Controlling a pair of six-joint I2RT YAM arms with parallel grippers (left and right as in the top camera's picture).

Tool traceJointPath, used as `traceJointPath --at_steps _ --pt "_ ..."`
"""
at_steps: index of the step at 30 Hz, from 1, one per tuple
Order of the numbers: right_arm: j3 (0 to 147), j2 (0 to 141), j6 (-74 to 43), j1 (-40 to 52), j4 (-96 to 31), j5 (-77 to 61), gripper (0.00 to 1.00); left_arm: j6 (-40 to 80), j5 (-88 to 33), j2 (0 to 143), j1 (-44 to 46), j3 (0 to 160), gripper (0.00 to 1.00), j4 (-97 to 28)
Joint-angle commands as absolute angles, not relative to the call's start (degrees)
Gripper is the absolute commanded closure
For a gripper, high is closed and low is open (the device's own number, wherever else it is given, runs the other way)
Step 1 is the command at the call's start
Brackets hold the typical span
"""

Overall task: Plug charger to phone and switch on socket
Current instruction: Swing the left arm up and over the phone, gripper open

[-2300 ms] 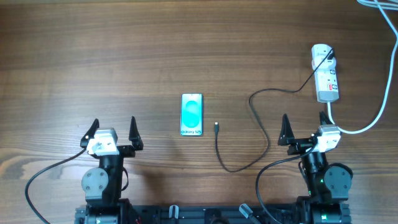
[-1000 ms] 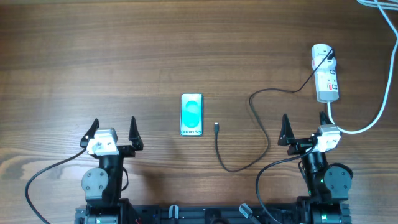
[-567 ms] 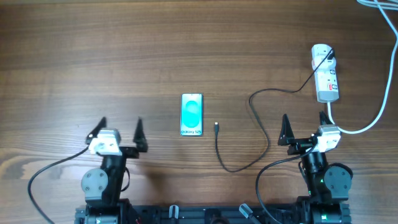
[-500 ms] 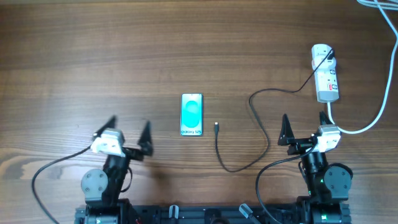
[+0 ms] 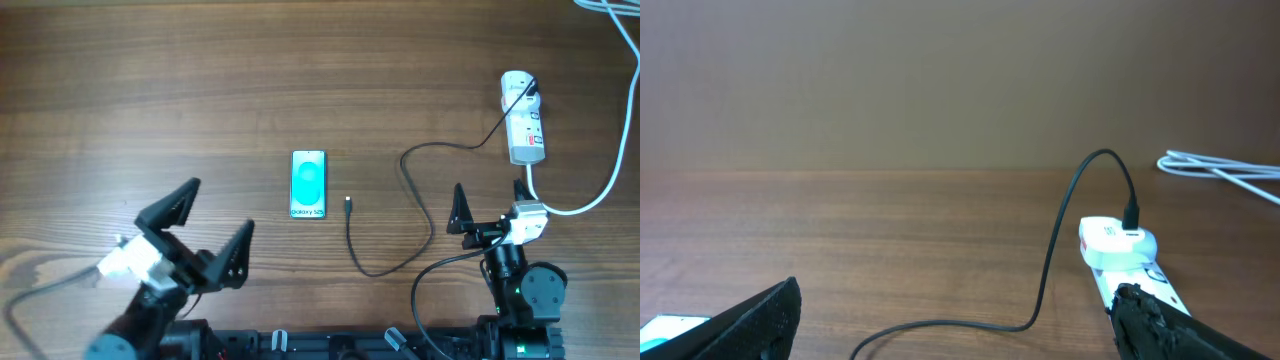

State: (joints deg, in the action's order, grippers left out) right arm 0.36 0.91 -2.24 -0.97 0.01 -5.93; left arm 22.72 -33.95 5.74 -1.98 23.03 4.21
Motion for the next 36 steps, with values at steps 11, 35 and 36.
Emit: traceJointPath --at_steps 11,35,36 --pt "0.3 0.6 -1.6 -1.2 0.2 -6.0 0.0 19.0 -48.4 40.2 -1.7 69.5 0.0 -43.4" --pt "0.3 0.6 -1.7 -1.2 0.2 -6.0 0.0 32.2 4.7 95.7 32.2 106.3 0.0 -89.5" --pt "0.3 0.6 -1.6 -1.2 0.2 -6.0 0.0 32.2 3.2 98.4 32.4 107.6 0.0 -89.8"
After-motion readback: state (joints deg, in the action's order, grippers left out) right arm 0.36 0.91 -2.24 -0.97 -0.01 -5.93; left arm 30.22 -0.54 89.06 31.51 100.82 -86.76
